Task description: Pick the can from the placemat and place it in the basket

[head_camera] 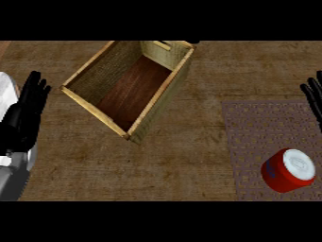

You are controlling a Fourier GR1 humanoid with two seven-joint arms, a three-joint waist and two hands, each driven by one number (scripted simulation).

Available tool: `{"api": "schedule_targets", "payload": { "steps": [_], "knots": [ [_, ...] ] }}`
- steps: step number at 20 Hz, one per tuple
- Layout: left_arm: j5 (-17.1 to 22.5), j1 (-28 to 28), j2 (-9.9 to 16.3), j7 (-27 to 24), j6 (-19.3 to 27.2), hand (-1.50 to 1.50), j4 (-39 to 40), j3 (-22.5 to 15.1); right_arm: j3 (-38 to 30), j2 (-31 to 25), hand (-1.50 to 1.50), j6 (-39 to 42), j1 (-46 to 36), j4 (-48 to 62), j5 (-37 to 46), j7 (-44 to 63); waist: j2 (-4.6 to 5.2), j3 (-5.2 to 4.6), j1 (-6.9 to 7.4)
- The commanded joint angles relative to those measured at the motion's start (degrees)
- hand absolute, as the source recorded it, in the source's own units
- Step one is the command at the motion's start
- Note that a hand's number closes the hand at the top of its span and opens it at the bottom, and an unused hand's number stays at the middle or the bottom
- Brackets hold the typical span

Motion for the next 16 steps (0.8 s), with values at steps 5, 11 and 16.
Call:
{"api": "schedule_targets", "payload": {
  "steps": [5,11,16],
  "knots": [
    [-2.77,2.05,4.2,2.94,2.87,0.0,0.77,2.17,-13.23,-7.54,1.5,-16.72,10.18,6.79,5.63,14.3,-1.93,-1.49,-4.77],
    [-4.47,0.75,1.09,7.17,3.54,0.0,-0.77,-2.34,-6.72,1.65,-1.5,-38.93,9.21,-1.87,23.01,16.65,-1.52,-1.45,-0.82],
    [-4.49,-0.25,0.82,7.7,3.29,0.0,-0.55,-2.59,-8.24,-4.4,-1.5,-48.45,13.0,2.12,36.69,32.19,-1.11,-1.94,-1.13]
  ]
}}
